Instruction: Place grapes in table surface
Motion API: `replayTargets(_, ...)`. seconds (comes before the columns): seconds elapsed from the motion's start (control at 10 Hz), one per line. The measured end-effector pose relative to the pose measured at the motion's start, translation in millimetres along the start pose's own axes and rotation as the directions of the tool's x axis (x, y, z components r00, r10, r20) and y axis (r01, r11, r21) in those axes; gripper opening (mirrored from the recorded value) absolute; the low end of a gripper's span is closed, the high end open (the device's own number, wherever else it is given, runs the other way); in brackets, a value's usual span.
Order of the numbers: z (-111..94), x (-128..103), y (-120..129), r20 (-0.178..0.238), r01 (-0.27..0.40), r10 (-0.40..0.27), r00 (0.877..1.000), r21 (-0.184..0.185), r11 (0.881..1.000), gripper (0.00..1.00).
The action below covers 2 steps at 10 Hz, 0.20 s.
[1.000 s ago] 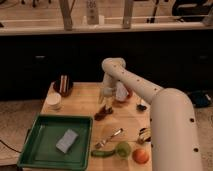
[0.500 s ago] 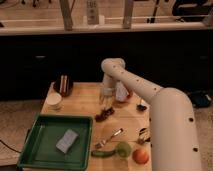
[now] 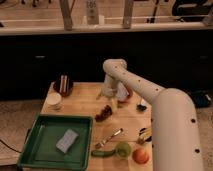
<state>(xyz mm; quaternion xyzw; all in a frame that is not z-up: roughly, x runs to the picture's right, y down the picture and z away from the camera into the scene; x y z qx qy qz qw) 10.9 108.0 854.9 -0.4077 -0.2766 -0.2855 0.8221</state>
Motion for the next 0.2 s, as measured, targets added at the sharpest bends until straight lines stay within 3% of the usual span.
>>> replayTargets(0.2,0.6,-1.3,-1.2,0.000,0.003,-0.003,1.000,-0.002,1.000,0.80)
